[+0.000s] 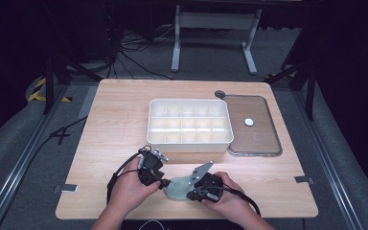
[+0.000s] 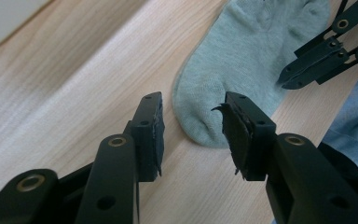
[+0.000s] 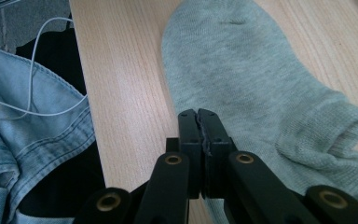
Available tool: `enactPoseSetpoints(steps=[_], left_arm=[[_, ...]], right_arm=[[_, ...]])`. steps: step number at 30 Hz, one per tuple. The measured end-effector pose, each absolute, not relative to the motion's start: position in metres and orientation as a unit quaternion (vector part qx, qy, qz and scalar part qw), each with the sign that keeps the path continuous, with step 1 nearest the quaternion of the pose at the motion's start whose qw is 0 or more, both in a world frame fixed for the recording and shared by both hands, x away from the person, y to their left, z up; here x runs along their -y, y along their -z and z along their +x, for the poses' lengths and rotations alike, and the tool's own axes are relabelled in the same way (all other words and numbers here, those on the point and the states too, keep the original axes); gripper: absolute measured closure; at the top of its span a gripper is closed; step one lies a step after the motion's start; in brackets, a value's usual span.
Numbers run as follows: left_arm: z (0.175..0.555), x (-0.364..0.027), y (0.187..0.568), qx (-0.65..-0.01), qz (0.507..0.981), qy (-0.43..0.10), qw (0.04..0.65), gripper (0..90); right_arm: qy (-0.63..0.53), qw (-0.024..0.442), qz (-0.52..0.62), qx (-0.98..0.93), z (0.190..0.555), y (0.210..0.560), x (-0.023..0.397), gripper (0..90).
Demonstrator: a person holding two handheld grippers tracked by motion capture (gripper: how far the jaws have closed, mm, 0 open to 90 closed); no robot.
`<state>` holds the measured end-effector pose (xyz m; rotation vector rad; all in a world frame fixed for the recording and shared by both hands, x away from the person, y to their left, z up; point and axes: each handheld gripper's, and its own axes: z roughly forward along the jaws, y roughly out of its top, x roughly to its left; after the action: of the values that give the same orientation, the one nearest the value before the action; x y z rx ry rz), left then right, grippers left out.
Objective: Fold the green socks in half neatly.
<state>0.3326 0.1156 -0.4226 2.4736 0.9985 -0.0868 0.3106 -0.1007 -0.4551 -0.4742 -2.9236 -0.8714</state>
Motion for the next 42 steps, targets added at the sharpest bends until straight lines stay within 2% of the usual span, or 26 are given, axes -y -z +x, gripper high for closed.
enactPoseSetpoints(steps=[7, 17, 20, 22, 25, 29, 37, 42], left_arm=[[0.331, -0.105, 0.434, -0.366, 0.906, 0.041, 0.207, 53.8], [0.330, -0.099, 0.443, -0.369, 0.911, 0.062, 0.175, 54.4], [0.330, -0.098, 0.443, -0.371, 0.909, 0.065, 0.177, 56.6], [0.330, -0.097, 0.444, -0.374, 0.908, 0.070, 0.176, 61.6], [0.330, -0.096, 0.445, -0.375, 0.904, 0.084, 0.187, 74.7], [0.330, -0.095, 0.444, -0.377, 0.901, 0.084, 0.195, 80.4], [0.328, -0.097, 0.433, -0.368, 0.902, 0.091, 0.209, 82.4], [0.327, -0.096, 0.429, -0.364, 0.902, 0.099, 0.212, 82.4]], right_arm=[[0.280, 0.020, -0.155, 0.947, 0.309, 0.455, 0.100, 89.7], [0.275, 0.013, -0.153, 0.949, 0.307, 0.455, 0.099, 89.7], [0.275, 0.015, -0.154, 0.949, 0.307, 0.455, 0.099, 89.7], [0.275, 0.015, -0.154, 0.949, 0.307, 0.455, 0.099, 89.7], [0.275, 0.014, -0.154, 0.949, 0.307, 0.455, 0.099, 89.7], [0.276, 0.013, -0.153, 0.949, 0.307, 0.455, 0.099, 89.7], [0.310, 0.028, -0.174, 0.934, 0.315, 0.445, 0.112, 89.3], [0.339, -0.014, -0.215, 0.916, 0.323, 0.437, 0.127, 89.7]])
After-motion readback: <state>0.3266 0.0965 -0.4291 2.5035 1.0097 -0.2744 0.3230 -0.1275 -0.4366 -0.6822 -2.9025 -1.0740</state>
